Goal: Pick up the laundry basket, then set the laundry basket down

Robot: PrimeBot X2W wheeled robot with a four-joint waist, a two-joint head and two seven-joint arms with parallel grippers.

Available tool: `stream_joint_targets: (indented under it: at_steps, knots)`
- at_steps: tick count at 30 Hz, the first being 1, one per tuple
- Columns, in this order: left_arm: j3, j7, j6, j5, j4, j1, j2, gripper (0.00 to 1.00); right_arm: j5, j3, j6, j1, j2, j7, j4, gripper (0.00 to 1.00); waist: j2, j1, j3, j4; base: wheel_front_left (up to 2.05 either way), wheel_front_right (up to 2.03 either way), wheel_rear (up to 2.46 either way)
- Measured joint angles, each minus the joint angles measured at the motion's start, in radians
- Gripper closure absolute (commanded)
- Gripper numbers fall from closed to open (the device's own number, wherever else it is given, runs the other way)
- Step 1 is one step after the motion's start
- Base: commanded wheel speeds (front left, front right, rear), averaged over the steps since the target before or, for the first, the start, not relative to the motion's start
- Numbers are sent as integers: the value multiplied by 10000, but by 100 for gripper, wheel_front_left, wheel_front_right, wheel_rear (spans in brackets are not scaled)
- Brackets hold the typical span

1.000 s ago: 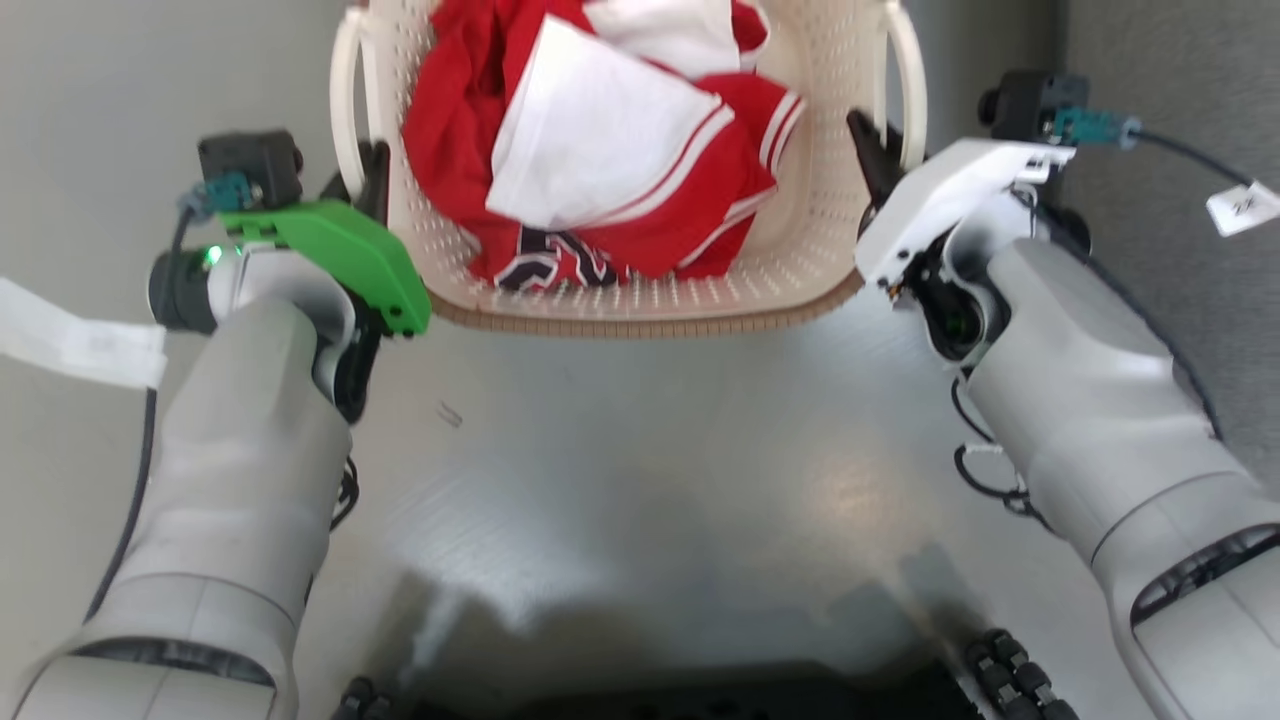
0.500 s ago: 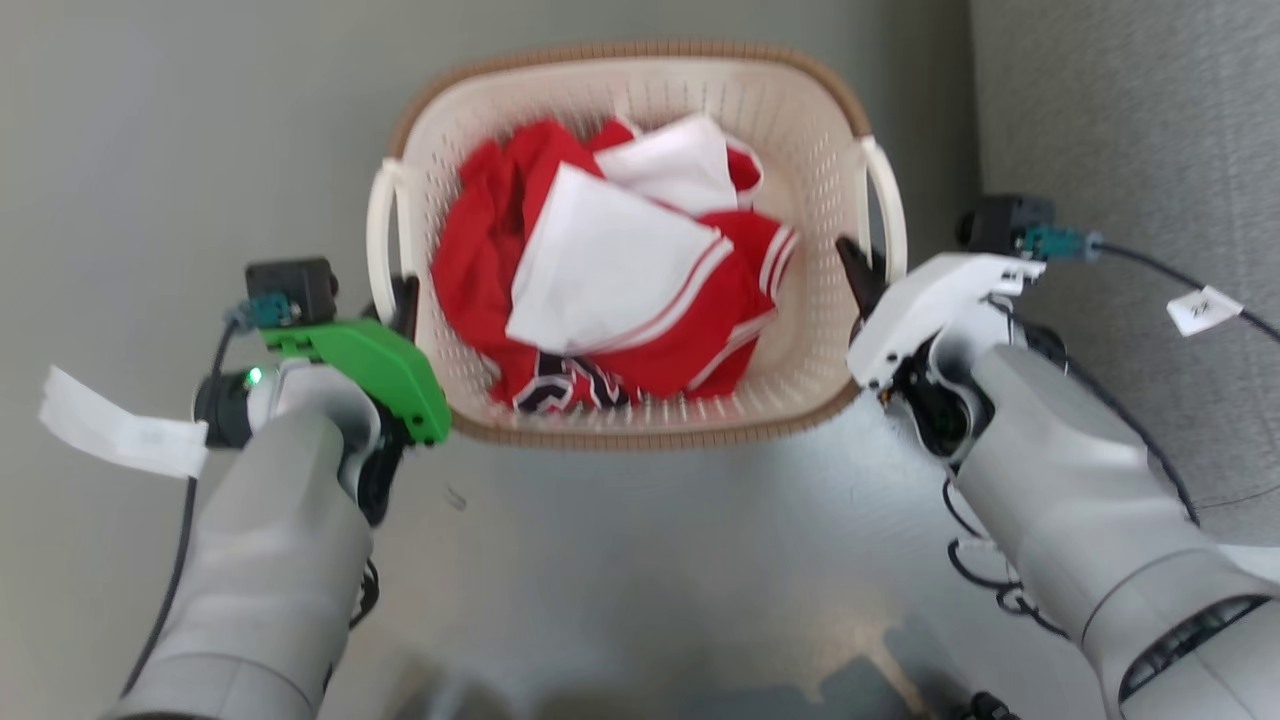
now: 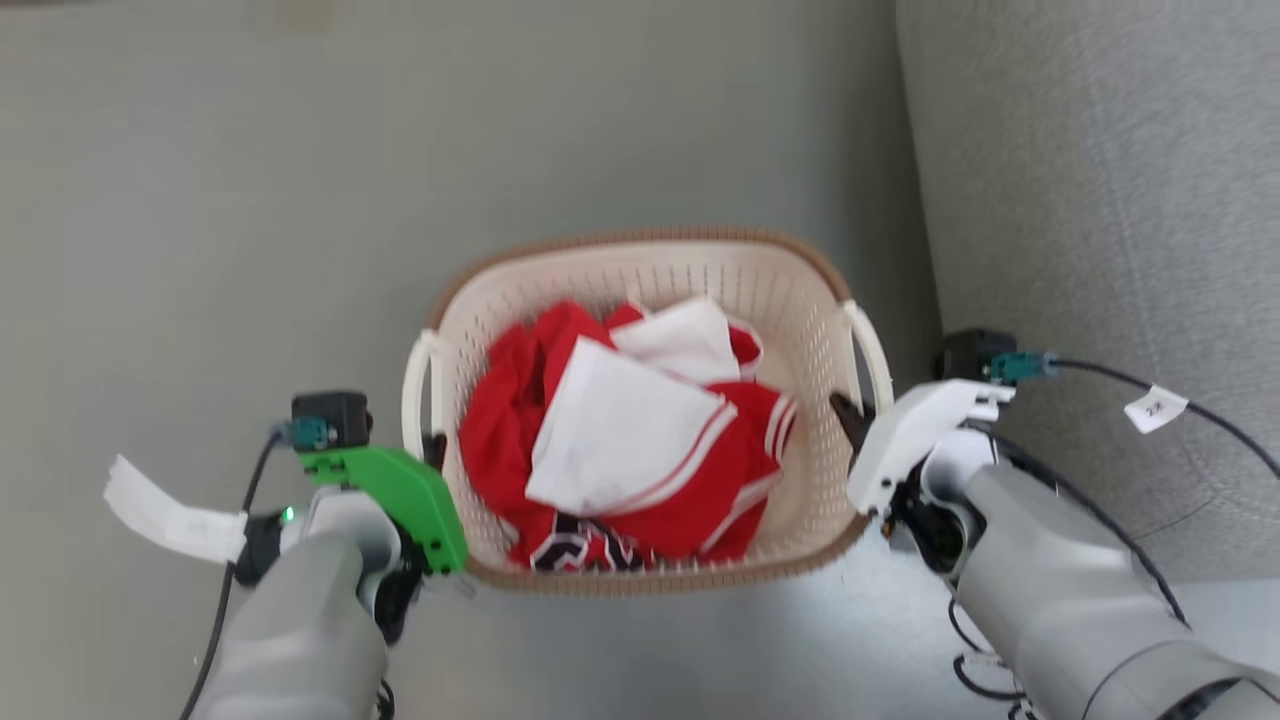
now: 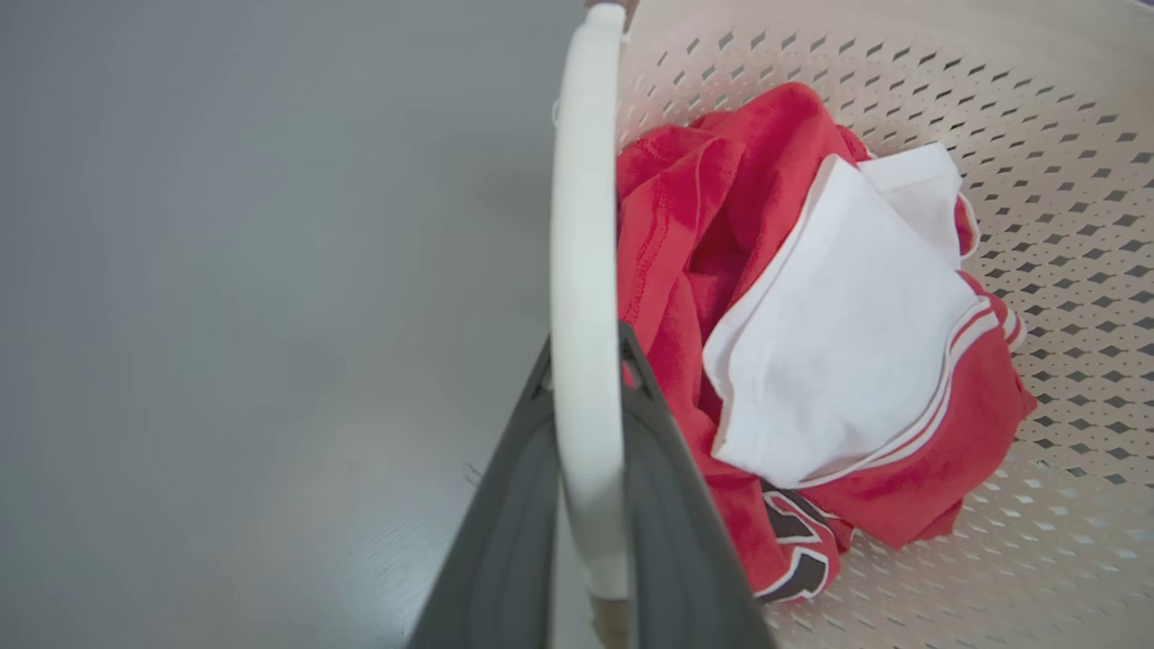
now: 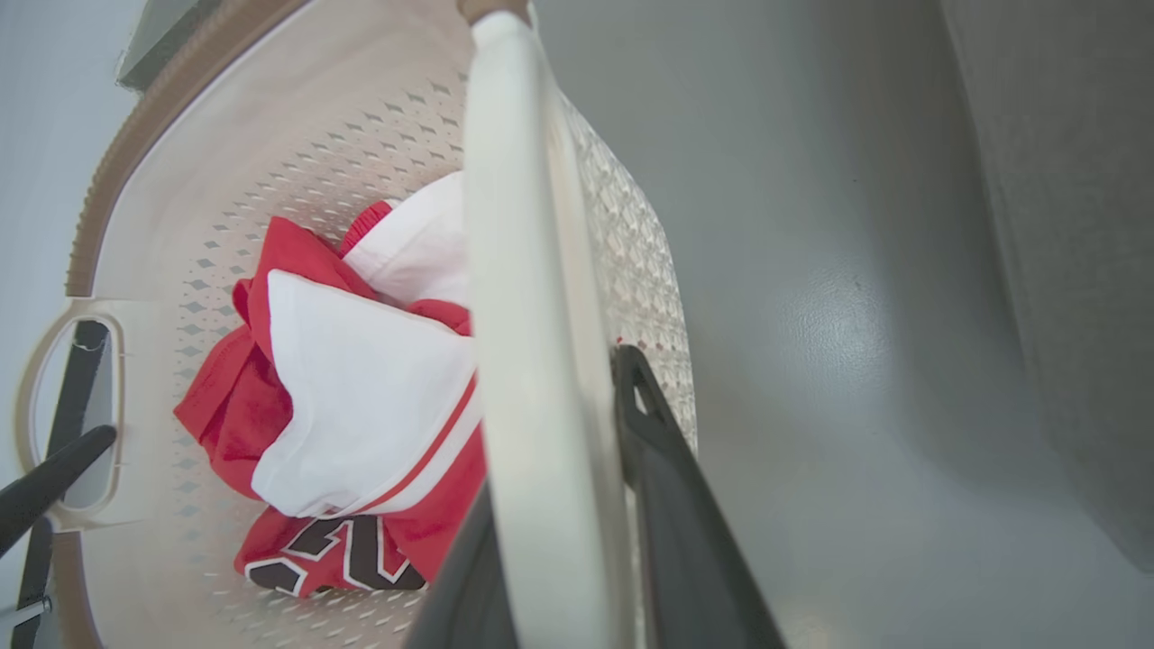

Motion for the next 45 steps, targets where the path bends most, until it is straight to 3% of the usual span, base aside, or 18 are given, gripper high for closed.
stream_joint_targets:
  at_steps: [10, 22, 45]
  knots:
    - [-416, 826, 0, -537, 25, 952, -2, 100, 311, 330, 0, 872, 50, 688, 330, 100, 0, 0, -1313, -51, 0, 0, 0]
    - [-690, 1030, 0, -1114, -29, 2039, -2, 100, 635, 520, 0, 1849, 92, 1030, 393, 100, 0, 0, -3034, -82, 0, 0, 0]
    - [-1097, 1208, 113, -1524, -278, 2166, 79, 100, 821, 756, 0, 1870, 52, 1081, 476, 100, 0, 0, -3532, -54, 0, 0, 0]
